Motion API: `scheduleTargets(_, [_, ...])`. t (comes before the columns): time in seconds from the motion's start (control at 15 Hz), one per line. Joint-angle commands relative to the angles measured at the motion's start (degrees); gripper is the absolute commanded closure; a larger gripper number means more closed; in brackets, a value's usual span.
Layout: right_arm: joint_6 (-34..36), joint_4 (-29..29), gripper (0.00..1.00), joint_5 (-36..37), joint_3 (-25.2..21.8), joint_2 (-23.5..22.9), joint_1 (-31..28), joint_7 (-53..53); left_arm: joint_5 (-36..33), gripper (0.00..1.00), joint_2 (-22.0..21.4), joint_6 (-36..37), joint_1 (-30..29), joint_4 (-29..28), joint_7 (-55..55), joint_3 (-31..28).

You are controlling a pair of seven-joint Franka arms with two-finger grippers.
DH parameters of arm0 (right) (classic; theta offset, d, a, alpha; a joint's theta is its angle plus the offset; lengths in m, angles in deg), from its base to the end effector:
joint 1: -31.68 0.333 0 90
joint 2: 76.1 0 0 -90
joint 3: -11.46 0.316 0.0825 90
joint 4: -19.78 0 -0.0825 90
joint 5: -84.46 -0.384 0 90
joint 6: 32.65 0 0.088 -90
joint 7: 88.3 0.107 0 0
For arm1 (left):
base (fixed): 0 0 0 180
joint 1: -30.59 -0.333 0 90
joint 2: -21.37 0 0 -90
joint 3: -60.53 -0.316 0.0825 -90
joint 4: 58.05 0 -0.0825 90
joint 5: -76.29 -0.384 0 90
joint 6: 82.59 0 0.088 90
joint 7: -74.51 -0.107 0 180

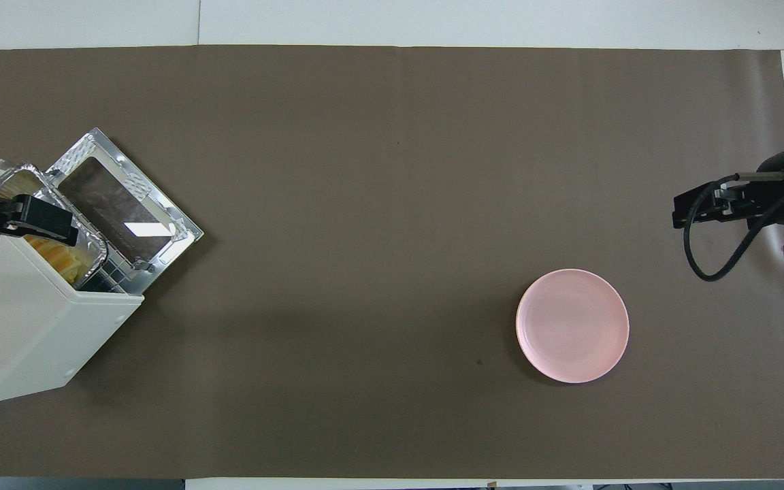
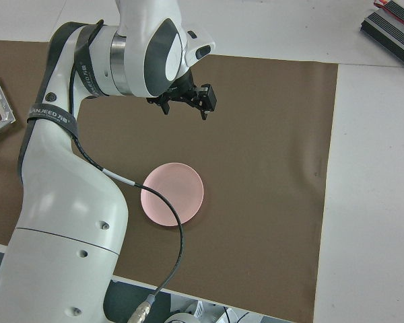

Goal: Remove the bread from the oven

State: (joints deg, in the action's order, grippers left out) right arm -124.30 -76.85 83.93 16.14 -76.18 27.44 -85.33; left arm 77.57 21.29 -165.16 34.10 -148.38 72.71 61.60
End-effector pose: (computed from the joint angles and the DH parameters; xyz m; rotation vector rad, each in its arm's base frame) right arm 0.5521 0.0052 0.5716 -3.1310 0.0702 0.1387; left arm 0.5374 -0.0457 0.6122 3.1106 -0.1755 -0.2099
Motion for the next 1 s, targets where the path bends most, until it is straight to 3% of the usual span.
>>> scheduleTargets(0.0, [-0.01, -1.28, 0.00, 0.89, 0.94, 1.23, -1.31, -1.39, -0.49, 0.00, -0.44, -1.01, -0.52, -0.64, 0.22, 0.43])
scheduleTargets(0.8, [-0.01, -1.28, 0.00, 0.89, 0.94, 1.23, -1.31, -1.39, -0.67, 0.00, -0.27, -0.04, 0.01, 1.11, 4.44, -1.77])
scheduleTargets(0.93, [-0.01, -1.28, 0.00, 0.89, 0.94, 1.23, -1.31, -1.39, -0.41, 0.00, 2.78, 0.48, 0.27, 2.86, 5.23, -1.68])
